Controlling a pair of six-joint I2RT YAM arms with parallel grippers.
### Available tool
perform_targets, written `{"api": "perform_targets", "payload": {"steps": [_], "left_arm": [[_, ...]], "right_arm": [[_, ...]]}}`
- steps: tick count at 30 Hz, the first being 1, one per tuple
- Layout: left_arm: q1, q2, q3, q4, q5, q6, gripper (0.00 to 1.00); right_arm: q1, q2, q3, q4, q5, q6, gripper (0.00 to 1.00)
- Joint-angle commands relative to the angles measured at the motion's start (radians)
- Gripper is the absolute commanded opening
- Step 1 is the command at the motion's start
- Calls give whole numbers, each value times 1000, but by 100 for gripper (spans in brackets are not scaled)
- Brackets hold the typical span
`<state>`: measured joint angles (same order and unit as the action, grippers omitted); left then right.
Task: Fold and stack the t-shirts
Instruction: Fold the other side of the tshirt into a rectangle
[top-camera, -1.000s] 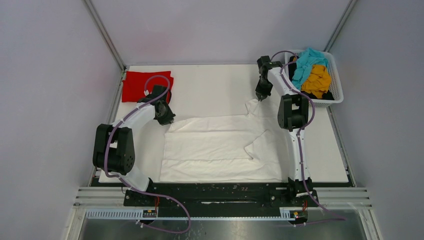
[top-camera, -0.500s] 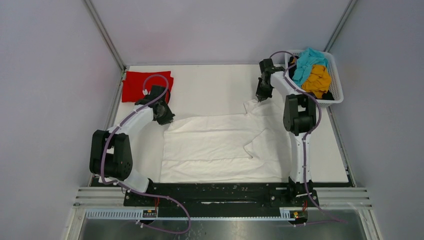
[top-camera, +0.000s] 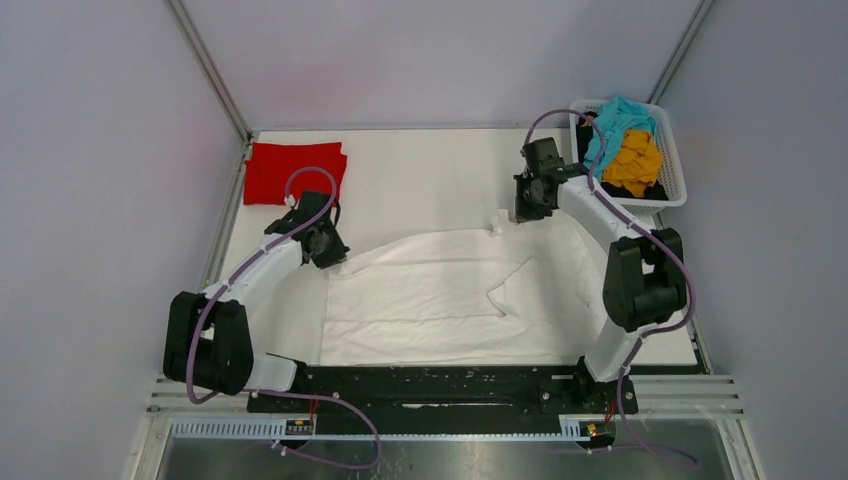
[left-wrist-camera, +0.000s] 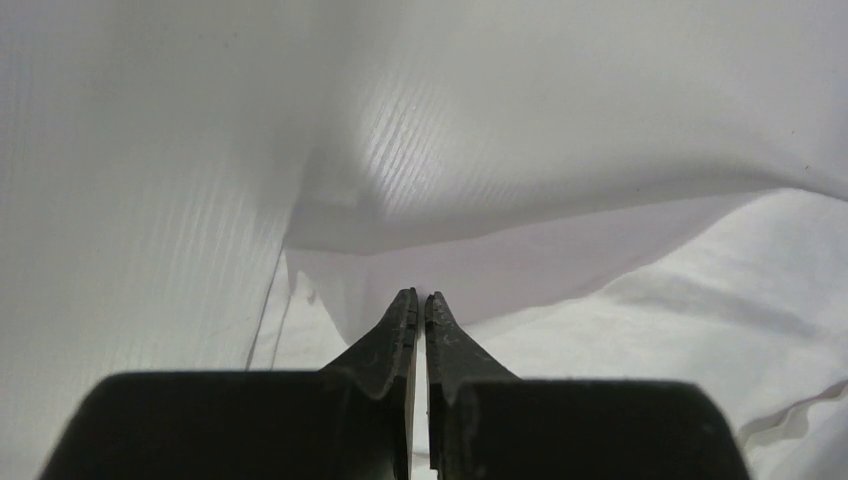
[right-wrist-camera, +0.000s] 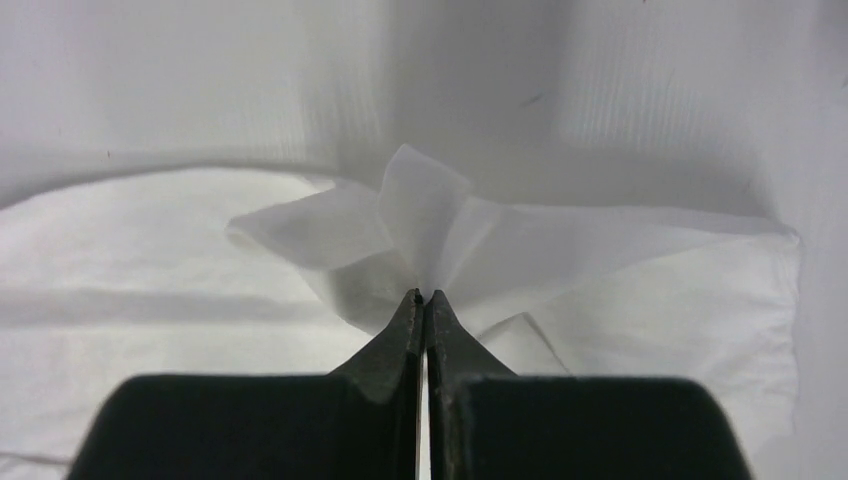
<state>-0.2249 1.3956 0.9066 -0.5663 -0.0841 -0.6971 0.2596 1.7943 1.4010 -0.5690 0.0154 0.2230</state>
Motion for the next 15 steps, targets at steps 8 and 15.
{"api": "perform_targets", "payload": {"steps": [8,15], "left_arm": [[-5,-271,-156,-21,-44,-43,0],[-15,-370,-217,-38,-55,-83,0]], "right_arm": [[64,-340,-236,-87,186,-34,0],[64,-536,-358,-143,221,17,0]]}}
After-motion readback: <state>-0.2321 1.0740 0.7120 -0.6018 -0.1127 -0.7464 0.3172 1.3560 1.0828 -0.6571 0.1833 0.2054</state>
